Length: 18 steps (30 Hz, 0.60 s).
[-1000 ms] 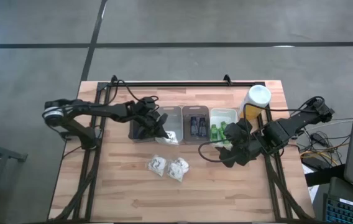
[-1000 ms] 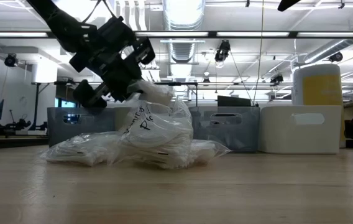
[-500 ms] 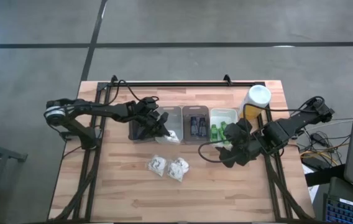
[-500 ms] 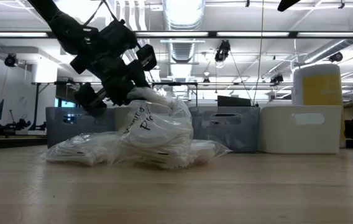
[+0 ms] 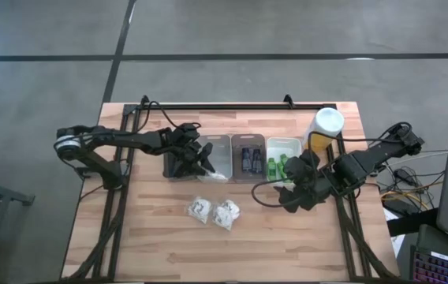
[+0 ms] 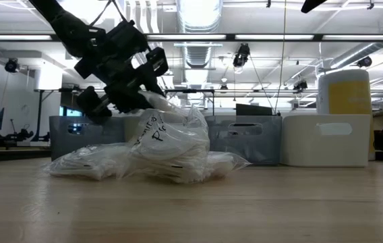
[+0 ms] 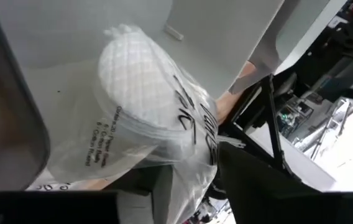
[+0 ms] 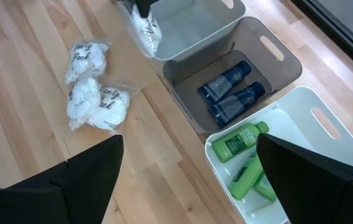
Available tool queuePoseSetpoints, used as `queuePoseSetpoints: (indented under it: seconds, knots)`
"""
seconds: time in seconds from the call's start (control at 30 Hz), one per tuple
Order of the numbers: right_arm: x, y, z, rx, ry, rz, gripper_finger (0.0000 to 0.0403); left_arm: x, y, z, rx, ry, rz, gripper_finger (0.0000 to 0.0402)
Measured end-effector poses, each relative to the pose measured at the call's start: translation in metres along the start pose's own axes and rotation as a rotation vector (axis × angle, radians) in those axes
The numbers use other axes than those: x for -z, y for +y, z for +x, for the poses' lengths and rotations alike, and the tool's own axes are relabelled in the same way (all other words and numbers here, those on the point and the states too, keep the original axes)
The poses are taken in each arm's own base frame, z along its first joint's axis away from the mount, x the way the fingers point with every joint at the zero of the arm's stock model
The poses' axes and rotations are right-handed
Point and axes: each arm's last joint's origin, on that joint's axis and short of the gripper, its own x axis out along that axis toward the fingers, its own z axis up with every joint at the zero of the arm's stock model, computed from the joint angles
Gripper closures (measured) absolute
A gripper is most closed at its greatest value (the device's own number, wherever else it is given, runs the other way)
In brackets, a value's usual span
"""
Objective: Pick & Place Travel size toiletries
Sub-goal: Put the white cotton pack into the gray bin
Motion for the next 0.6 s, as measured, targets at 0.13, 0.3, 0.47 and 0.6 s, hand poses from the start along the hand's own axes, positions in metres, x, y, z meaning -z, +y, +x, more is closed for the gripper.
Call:
queuePoseSetpoints:
  seconds: [0.13, 0.3, 0.47, 0.6]
  knots:
    - [0.0004, -0.0006, 0.0000, 0.006, 0.004, -0.011, 0.0039, 0.0008, -0.0010, -0.0006, 0.007, 0.008, -0.008, 0.0245]
    - [0.0022, -0.0031, 0.0000, 0.028, 0.020, -0.028, 0.0039, 0.0030, 0.0002, -0.0021, -0.014, 0.100, -0.015, 0.0222]
    - [0.0026, -0.0037, 0.0000, 0.033, 0.024, -0.048, 0.0039, 0.0038, 0.0002, -0.0033, -0.017, 0.123, -0.010, 0.0221]
    - [0.0024, -0.0038, 0.0001, 0.033, 0.024, -0.064, 0.0039, -0.0007, -0.0038, -0.0037, 0.029, 0.023, 0.048, 0.0220]
